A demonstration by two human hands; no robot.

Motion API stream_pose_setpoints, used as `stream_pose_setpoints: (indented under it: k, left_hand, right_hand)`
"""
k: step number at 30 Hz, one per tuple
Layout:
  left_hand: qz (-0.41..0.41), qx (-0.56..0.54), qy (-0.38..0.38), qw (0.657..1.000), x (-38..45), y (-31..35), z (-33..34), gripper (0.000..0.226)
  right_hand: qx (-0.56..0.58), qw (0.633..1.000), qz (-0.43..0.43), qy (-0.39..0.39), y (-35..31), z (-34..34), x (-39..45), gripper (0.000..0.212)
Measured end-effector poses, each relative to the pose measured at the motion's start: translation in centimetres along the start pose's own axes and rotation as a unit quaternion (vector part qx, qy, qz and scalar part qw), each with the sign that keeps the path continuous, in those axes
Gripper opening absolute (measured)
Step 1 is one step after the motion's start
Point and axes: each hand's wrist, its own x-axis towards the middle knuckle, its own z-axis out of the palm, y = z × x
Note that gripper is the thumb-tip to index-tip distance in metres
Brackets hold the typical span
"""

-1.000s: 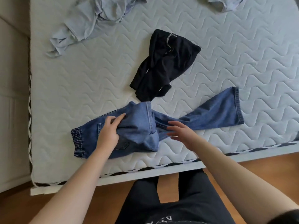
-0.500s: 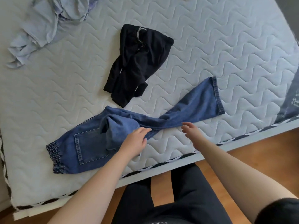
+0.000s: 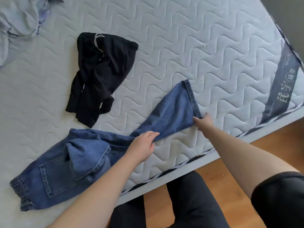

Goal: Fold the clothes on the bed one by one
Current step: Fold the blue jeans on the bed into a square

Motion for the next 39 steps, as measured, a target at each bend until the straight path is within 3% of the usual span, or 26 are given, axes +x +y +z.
stream_pose_setpoints:
  k: [4, 7, 11, 14, 17, 20, 22, 24, 26, 28, 30, 32, 34, 36, 39]
  left_hand:
    - [0.037, 0.088, -0.047, 0.994, 1.6, 1.1, 0.3, 0.060]
    - [0.014, 0.045, -0.045, 0.998, 1.9, 2.2, 0.2, 0.068]
    - [-0.010, -0.054, 0.064, 0.996, 1.7, 4.8, -0.7, 0.085]
    - [0.010, -0.130, 0.154, 0.979, 1.5, 7.2, -1.8, 0.062]
    - [-0.017, -0.195, 0.220, 0.956, 0.6, 8.8, -3.1, 0.031]
    - [-0.032, -0.241, 0.237, 0.941, -1.3, 9.7, -4.3, 0.020]
    - [-0.036, -0.229, 0.217, 0.948, -2.6, 9.7, -5.2, 0.017]
    - [-0.009, -0.220, 0.187, 0.957, -4.1, 9.3, -6.1, 0.017]
    - [0.032, -0.218, 0.166, 0.961, -5.7, 8.7, -7.1, 0.020]
    - [0.062, -0.223, 0.152, 0.961, -7.1, 8.3, -8.0, 0.023]
    - [0.081, -0.209, 0.143, 0.964, -8.7, 7.9, -8.9, 0.019]
    - [0.097, -0.200, 0.151, 0.963, -10.1, 7.3, -9.6, 0.008]
    - [0.126, -0.197, 0.175, 0.957, -11.5, 7.0, -10.5, 0.021]
    - [0.136, -0.182, 0.187, 0.956, -12.7, 7.1, -11.7, 0.027]
    - [0.175, -0.140, 0.167, 0.960, -14.0, 8.1, -13.4, 0.006]
  right_hand:
    - [-0.097, 0.993, 0.026, -0.057, -1.9, -0.1, 0.6, 0.025]
    - [0.038, 0.985, 0.065, -0.156, -4.1, 0.0, -1.7, 0.026]
    - [0.147, 0.940, 0.024, -0.308, -7.0, -1.8, -8.4, 0.019]
    - [0.121, 0.919, -0.080, -0.366, -7.6, -3.6, -13.0, 0.013]
    - [0.031, 0.928, -0.184, -0.323, -7.4, -4.9, -15.5, 0.016]
    - [-0.067, 0.938, -0.305, -0.149, -6.2, -5.7, -16.5, 0.021]
    - [-0.118, 0.922, -0.365, -0.060, -5.1, -6.3, -16.8, 0.052]
    - [-0.187, 0.905, -0.380, -0.038, -4.1, -6.7, -17.3, 0.086]
    - [-0.268, 0.875, -0.401, -0.032, -3.6, -6.5, -17.9, 0.096]
    - [-0.331, 0.837, -0.434, -0.048, -3.7, -6.1, -18.4, 0.078]
    - [-0.356, 0.820, -0.438, -0.095, -4.1, -5.8, -20.0, 0.047]
    - [-0.337, 0.834, -0.420, -0.123, -3.9, -5.8, -22.1, 0.029]
    - [-0.325, 0.858, -0.383, -0.109, -2.9, -6.3, -24.5, 0.036]
    - [-0.318, 0.877, -0.352, -0.077, -1.8, -7.1, -27.0, 0.030]
    - [-0.325, 0.881, -0.343, -0.027, 0.0, -8.6, -30.3, 0.016]
